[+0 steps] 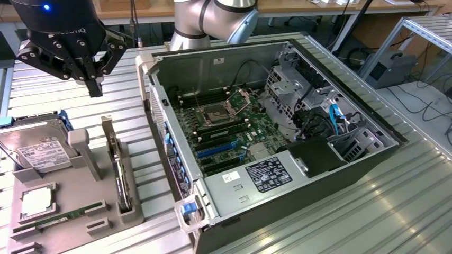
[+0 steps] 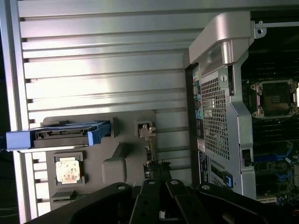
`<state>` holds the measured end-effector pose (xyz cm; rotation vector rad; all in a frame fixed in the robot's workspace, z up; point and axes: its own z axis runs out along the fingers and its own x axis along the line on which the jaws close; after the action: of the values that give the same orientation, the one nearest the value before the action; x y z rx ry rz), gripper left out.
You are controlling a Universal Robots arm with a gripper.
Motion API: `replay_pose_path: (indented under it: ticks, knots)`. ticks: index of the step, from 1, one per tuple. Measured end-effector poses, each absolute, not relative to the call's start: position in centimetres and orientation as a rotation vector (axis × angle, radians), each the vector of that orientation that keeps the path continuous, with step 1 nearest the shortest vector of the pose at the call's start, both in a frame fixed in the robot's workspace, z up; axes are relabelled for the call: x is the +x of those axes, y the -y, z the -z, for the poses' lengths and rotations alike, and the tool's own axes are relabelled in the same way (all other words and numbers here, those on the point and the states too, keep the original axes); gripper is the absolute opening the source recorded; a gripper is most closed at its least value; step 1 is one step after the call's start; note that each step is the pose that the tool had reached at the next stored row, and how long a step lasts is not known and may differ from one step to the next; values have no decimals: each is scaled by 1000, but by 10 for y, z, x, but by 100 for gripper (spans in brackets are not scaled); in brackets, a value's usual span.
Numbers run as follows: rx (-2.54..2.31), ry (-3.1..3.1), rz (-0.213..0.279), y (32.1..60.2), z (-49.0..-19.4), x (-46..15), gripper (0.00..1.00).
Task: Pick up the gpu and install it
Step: 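Reach for the gpu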
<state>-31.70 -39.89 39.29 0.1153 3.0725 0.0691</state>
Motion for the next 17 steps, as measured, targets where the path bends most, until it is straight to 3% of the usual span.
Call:
replay_pose_path:
  ticks: [12,17]
  knots:
    - [115,-3072,-70,410,-393,-317,11]
    - [116,-3072,-84,428,-393,-318,11]
